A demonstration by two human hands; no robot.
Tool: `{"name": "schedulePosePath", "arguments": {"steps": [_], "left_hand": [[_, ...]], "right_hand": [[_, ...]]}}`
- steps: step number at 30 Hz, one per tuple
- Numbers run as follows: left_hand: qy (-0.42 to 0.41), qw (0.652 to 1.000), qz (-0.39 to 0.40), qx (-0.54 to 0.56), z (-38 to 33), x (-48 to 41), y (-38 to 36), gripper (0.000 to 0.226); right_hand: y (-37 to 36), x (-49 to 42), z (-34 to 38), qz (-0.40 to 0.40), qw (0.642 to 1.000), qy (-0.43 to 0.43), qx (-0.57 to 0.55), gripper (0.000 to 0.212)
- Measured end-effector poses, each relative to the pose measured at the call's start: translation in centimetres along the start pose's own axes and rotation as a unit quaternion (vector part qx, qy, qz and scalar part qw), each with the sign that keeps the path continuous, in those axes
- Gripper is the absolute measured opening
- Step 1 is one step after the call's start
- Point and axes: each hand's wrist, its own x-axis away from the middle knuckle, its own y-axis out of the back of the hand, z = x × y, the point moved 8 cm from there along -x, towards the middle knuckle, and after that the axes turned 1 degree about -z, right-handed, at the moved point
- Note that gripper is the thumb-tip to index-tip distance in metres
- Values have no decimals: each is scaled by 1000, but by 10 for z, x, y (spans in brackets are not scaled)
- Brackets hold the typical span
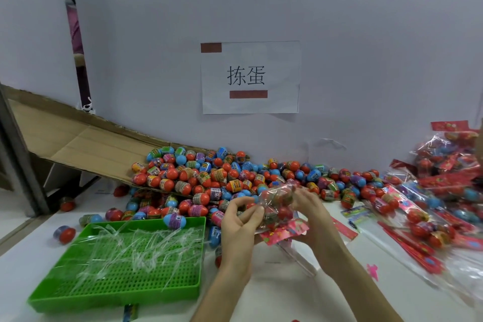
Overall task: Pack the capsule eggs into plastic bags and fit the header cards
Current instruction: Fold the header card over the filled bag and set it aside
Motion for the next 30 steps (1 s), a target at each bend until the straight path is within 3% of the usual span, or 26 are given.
{"name": "schedulePosePath", "arguments": {"steps": [2, 4, 7, 15, 24, 30], "left_hand": [[-16, 1000, 13, -24, -3, 3, -4, 21], [-18, 999, 20, -38, -5, 4, -5, 20], [-4, 1000, 19, -20, -4, 2, -4, 20], [21, 999, 6, 38, 2, -3, 1, 12], [36, 997, -25, 65, 7, -7, 7, 13], [62, 995, -22, 79, 10, -7, 7, 13]], "right_hand": [[-6, 2, 1, 4, 997, 28, 71, 76], [-7, 3, 4, 0, 993, 49, 106, 63], [-3, 3, 5, 13, 996, 46, 72, 52], [-1, -2, 1, 53, 998, 7, -13, 52], [-4, -2, -5, 129, 991, -29, -12, 42], [-4, -4, -6, 120, 992, -33, -9, 44]]}}
